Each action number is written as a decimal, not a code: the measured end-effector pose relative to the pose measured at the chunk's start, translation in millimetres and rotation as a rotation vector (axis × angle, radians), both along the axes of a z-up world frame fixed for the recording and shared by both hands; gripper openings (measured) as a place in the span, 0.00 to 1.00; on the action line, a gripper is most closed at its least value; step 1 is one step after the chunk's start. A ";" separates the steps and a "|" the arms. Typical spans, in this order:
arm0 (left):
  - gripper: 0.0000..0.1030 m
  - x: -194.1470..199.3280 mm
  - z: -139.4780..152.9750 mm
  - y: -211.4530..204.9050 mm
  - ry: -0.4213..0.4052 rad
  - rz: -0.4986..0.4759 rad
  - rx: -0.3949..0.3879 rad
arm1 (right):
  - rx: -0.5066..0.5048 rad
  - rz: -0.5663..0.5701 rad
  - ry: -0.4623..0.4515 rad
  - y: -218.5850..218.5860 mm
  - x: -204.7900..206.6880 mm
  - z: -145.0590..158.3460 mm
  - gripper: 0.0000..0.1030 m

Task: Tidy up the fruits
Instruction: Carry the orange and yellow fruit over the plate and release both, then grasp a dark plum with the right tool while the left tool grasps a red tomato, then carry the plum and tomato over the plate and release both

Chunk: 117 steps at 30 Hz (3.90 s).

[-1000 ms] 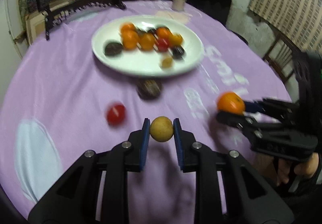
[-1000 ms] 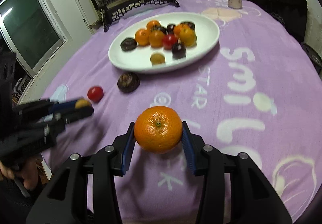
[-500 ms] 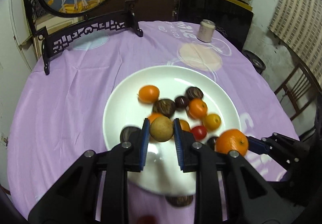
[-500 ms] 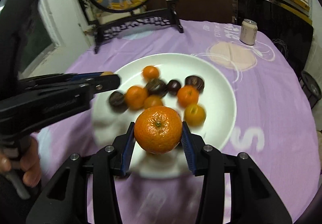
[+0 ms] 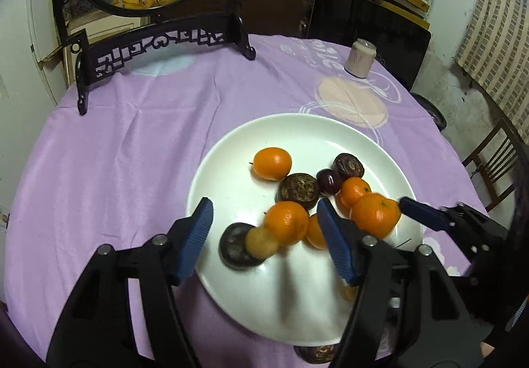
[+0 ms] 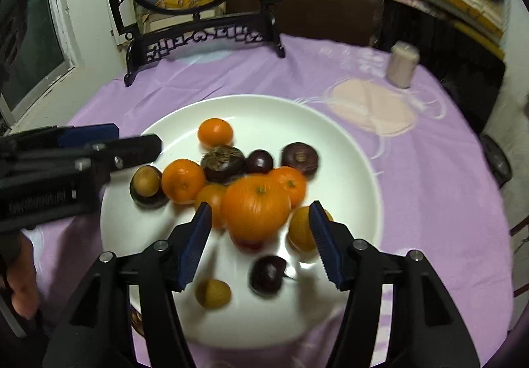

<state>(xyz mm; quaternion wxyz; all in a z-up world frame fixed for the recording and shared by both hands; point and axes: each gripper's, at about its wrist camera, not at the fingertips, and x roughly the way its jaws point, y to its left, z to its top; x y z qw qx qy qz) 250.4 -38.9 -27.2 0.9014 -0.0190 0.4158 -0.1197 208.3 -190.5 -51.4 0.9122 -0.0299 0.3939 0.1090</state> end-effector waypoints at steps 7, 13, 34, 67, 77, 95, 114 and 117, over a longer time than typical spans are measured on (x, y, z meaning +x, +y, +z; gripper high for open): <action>0.66 -47.5 11.1 26.3 -0.025 0.006 -0.105 | 0.122 -0.009 0.011 -22.5 -72.3 10.1 0.71; 0.67 -118.6 4.0 45.5 -0.060 0.019 -0.100 | 0.111 0.001 0.041 -21.1 -118.6 6.6 0.73; 0.67 -198.4 -28.0 79.4 0.004 0.005 -0.087 | 0.030 0.071 0.122 66.9 -92.2 -43.8 0.65; 0.27 -168.3 -42.7 18.0 0.036 -0.046 0.030 | 0.221 0.036 0.121 -26.9 -163.4 -31.6 0.38; 0.27 -146.6 -21.3 -0.8 0.018 -0.126 0.008 | 0.200 0.031 0.047 -34.3 -137.7 0.1 0.38; 0.27 -7.9 -19.7 -24.0 0.068 -0.078 -0.021 | 0.123 -0.092 0.029 -46.8 -0.5 0.0 0.38; 0.54 -21.9 -11.7 -1.1 -0.008 -0.023 -0.034 | 0.105 -0.202 -0.061 -67.0 -14.0 0.7 0.58; 0.54 -20.5 -14.1 -1.2 -0.008 -0.017 -0.021 | 0.106 -0.188 -0.062 -63.8 -15.9 -0.2 0.58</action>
